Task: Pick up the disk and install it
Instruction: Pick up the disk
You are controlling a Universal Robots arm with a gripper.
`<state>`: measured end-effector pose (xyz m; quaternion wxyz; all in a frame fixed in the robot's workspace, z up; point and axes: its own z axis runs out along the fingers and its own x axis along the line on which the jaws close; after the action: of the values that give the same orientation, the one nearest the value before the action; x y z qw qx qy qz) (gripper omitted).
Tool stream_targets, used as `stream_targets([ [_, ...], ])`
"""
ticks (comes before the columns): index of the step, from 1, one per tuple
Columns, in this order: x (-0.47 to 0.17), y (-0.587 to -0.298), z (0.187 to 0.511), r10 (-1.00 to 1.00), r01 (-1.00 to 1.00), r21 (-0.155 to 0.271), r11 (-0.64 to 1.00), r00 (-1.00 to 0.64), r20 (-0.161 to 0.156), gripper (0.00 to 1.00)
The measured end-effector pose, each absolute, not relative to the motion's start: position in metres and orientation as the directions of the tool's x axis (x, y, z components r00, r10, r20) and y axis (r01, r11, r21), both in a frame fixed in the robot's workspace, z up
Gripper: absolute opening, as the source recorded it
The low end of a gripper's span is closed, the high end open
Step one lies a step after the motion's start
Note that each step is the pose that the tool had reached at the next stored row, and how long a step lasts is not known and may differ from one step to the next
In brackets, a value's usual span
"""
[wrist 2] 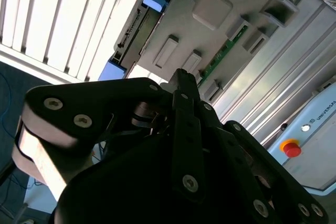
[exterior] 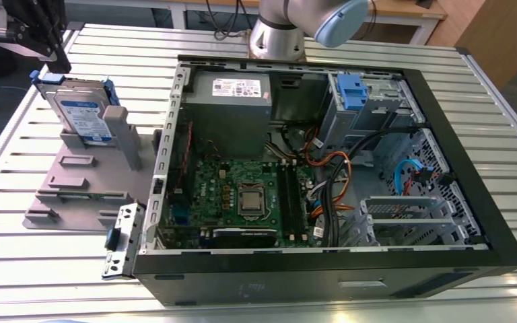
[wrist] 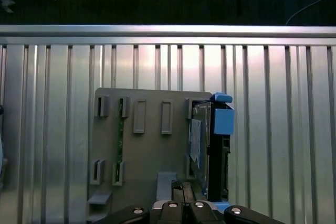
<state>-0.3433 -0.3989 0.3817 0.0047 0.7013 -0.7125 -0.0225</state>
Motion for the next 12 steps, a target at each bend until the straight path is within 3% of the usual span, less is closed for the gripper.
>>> stream_targets([
  [12, -0.3433, -0.3989, 0.3817, -1.0, -0.999, 0.039, -0.002, 0.001, -0.025, 0.11],
])
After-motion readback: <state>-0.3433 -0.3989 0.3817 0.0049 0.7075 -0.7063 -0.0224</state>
